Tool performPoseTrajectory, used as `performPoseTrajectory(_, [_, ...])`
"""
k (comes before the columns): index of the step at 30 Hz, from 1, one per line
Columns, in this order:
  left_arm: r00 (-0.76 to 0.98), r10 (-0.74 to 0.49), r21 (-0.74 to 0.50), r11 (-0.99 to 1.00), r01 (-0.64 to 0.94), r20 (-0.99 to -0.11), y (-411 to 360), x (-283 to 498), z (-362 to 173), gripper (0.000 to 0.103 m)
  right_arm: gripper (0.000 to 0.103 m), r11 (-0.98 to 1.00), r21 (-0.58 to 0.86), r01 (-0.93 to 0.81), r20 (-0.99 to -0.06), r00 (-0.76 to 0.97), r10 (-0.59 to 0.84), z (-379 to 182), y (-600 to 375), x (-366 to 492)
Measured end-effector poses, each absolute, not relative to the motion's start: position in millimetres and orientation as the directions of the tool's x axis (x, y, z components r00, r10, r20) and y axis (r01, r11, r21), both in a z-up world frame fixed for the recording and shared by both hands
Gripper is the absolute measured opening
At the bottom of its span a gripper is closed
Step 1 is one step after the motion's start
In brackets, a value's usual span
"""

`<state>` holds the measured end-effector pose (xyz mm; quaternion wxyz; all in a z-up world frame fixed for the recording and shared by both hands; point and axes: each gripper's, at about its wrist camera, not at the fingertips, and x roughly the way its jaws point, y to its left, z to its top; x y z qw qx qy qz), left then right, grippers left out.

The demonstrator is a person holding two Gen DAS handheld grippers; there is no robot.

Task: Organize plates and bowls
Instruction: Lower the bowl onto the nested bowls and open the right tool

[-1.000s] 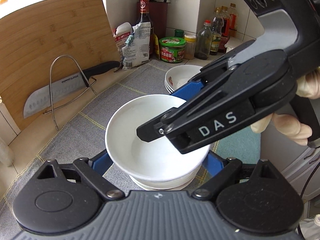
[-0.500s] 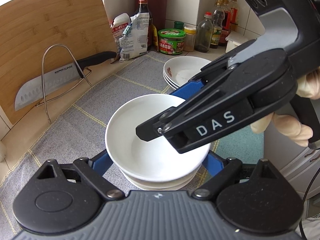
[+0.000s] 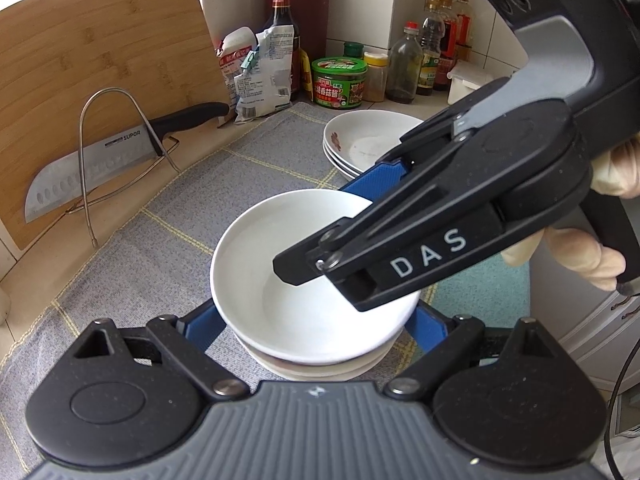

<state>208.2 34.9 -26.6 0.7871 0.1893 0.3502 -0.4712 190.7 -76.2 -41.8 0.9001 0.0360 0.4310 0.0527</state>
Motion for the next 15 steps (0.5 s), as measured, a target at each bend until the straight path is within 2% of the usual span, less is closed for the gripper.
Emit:
performPoseTrajectory(4, [0.313, -0.614, -0.033, 0.485, 0.874, -0.724, 35.4, 208.7, -27.3, 0.094, 0.068, 0.992, 0.107, -0.062, -0.769, 0.627, 0.122, -42.6, -75.3, 189.9])
performPoseTrajectory(6, [0.313, -0.616, -0.040, 0.489, 0.871, -0.722, 35.7, 209.6, -28.5, 0.095, 0.074, 0.991, 0.121, -0.063, -0.765, 0.630, 0.134, -43.6, -75.8, 189.5])
performPoseTrajectory(8, [0.316, -0.613, -0.041, 0.496, 0.867, -0.724, 35.6, 210.2, -29.7, 0.095, 0.084, 0.990, 0.123, -0.068, -0.761, 0.634, 0.138, -43.7, -74.8, 188.2])
performPoseTrajectory(15, [0.345, -0.626, -0.023, 0.502, 0.864, -0.699, 49.3, 198.9, -19.9, 0.098, 0.096, 0.992, 0.114, -0.052, -0.749, 0.652, 0.120, -41.6, -75.1, 177.4])
